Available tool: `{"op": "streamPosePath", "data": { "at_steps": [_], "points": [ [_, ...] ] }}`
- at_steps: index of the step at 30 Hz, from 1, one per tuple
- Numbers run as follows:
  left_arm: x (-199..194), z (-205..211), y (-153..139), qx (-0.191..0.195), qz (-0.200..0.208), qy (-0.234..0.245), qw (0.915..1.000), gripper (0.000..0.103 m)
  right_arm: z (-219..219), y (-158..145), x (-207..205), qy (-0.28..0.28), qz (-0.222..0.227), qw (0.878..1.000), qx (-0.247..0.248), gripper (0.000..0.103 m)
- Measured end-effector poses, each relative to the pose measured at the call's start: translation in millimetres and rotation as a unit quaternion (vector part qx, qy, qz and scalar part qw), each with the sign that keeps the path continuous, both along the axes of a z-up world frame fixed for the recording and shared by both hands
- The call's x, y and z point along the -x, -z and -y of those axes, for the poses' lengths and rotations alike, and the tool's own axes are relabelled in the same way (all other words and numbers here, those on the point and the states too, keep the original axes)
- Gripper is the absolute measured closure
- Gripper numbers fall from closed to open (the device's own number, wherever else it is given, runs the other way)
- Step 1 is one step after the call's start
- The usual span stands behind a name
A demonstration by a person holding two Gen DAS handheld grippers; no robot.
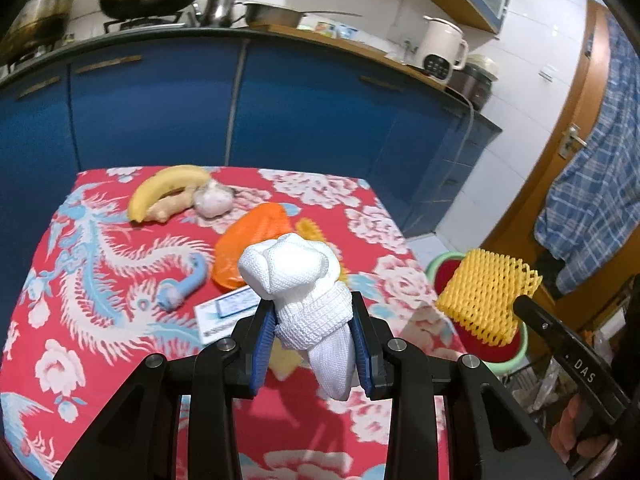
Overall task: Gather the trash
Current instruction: 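Carry the yellow foam net and white cloth over the red bucket and release both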
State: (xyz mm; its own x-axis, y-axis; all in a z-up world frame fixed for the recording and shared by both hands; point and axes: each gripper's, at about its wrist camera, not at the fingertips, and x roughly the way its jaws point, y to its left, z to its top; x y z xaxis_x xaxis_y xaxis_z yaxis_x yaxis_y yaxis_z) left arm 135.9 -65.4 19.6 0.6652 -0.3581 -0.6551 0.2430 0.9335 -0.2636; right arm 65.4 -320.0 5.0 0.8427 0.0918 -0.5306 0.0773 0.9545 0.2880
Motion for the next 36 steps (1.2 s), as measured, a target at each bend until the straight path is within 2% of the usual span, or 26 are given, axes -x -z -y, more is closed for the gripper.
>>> {"op": "streamPosePath", "data": {
  "at_steps": [6,16,36],
  "points": [
    [7,27,-9,-0.002,0.007,0.033,0.9994,0.067,26,-2,17,0.03,0.005,1.0,-0.005,0.092],
    [8,78,-10,-0.017,0.009,0.094,0.9954,0.067,73,15,25,0.088,-0.015,0.996,-0.024,0.092],
    [-3,191,28,-0.066,-0.022,0.192,0.9789,0.067,136,62,23,0.146,-0.053,0.986,-0.053,0.088]
  ]
}}
